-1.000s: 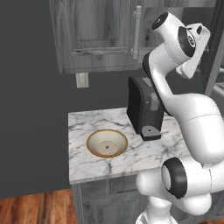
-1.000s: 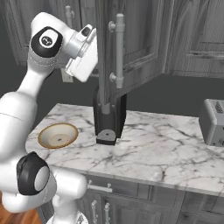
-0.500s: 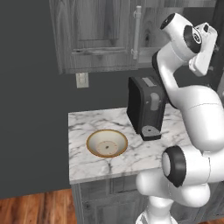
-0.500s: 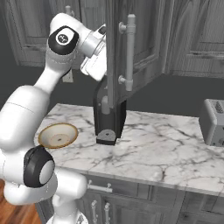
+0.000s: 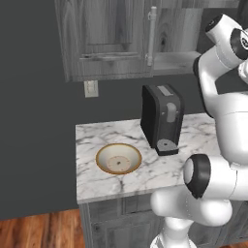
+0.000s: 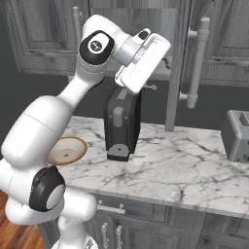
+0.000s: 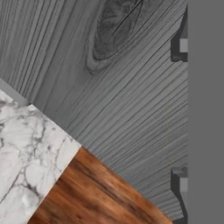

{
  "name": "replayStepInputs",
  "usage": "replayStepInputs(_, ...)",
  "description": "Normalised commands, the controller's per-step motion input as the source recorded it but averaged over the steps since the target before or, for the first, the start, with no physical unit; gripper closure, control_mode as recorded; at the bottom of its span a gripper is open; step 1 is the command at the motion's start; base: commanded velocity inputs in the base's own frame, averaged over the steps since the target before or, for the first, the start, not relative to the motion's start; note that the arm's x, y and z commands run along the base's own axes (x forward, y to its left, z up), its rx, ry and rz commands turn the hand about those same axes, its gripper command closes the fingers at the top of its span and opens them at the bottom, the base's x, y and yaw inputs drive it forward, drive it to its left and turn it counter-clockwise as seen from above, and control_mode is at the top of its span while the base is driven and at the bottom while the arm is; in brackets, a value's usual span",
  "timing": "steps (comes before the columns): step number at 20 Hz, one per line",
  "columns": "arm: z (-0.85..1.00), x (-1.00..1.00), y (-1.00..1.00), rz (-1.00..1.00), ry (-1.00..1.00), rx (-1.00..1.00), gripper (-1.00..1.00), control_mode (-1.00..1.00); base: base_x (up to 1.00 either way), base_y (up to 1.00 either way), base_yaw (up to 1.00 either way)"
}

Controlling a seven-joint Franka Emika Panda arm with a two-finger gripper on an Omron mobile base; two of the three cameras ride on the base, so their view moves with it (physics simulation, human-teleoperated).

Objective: Open the cabinet and setup a tea strainer by placing it in the bowl upright.

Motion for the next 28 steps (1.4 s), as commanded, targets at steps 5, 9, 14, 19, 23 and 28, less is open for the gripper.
replayStepInputs(5, 0.00, -0.16, -0.43, 0.00, 0.00, -0.05, -1.00, -1.00, 0.00, 0.00, 0.00)
replayStepInputs(9, 0.00, -0.14, -0.05, 0.00, 0.00, -0.08, -1.00, -1.00, 0.00, 0.00, 0.00)
replayStepInputs(14, 0.00, -0.13, 0.29, 0.01, -0.01, -0.04, -1.00, -1.00, 0.00, 0.00, 0.00)
replayStepInputs(19, 0.00, -0.01, 0.74, -0.02, -0.06, 0.00, -1.00, -1.00, 0.00, 0.00, 0.00)
replayStepInputs(23, 0.00, 0.07, 0.71, -0.08, -0.21, 0.13, -1.00, -1.00, 0.00, 0.00, 0.00)
replayStepInputs(28, -0.08, 0.26, 0.49, -0.13, -0.23, 0.43, -1.00, -1.00, 0.00, 0.00, 0.00)
